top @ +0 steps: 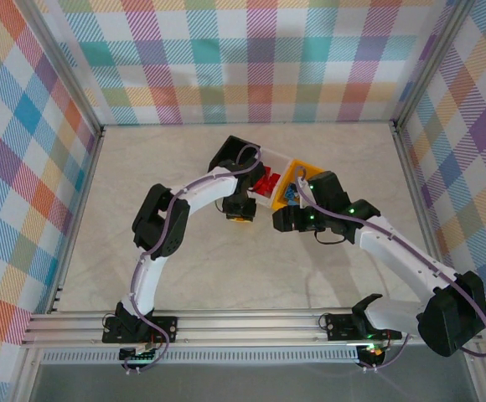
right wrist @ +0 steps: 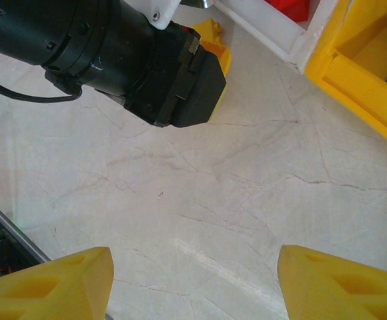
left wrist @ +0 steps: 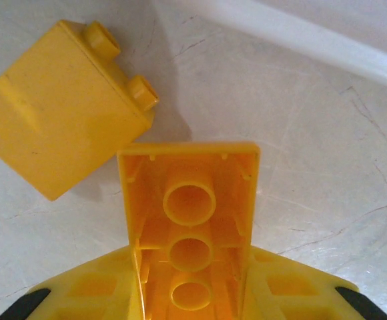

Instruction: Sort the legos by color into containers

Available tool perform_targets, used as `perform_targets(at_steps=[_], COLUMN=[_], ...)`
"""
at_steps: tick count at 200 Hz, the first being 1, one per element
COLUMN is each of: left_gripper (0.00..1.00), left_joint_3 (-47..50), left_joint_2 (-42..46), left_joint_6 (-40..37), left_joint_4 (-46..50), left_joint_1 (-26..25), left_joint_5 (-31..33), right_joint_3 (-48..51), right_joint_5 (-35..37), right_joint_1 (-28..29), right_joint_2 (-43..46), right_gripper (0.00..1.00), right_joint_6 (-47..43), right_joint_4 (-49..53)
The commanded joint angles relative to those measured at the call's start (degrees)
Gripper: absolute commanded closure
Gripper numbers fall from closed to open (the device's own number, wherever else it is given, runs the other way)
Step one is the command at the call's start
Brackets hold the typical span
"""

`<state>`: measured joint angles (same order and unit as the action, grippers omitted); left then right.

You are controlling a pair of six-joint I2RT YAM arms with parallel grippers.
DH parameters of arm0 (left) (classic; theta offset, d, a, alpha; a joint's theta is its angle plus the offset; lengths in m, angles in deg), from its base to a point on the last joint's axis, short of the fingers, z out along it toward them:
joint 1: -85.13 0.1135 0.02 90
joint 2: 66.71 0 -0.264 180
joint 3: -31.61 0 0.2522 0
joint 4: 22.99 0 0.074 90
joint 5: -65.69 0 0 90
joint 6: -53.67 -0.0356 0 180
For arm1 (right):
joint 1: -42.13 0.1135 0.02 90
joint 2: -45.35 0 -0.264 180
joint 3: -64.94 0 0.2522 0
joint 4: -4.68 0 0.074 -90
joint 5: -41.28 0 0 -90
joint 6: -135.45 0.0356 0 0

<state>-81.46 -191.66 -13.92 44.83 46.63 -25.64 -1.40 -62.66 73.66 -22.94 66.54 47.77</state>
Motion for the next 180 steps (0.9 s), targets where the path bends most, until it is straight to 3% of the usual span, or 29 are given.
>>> perform_targets(at_steps=[1,48,87,153,180], left_gripper=[0.71,0.71,0.70,0.70,0.69], left_joint_3=[-1.2,4.3,4.1,-31.2,-36.9], left_joint_2=[1.7,11.7,16.7,-4.5,-9.8], left_joint_6=[-1.4,-2.0,-2.0,-8.4,-7.0], left_joint_4=[3.6,6.1,6.0,15.1,14.0], left_joint_1=[-0.2,0.6,5.5,12.5,15.7], left_joint_5=[0.8,1.3,-0.1,0.6,-0.8], right_joint_3=[0.7,1.0,1.2,-1.5,-1.3], right_joint_5=[0.0,0.7,0.7,0.8,2.1], right_joint_1=[0.1,0.1,0.1,0.1,0.1], right_joint_2=[1.0,1.3,0.6,-0.9,0.5], right_gripper=[0.33,0.33,0.33,0.34,0.34], right_joint_6=[1.1,0.6,1.3,1.3,2.0], right_joint_4=[-1.2,-1.2,-2.8,-1.2,0.3])
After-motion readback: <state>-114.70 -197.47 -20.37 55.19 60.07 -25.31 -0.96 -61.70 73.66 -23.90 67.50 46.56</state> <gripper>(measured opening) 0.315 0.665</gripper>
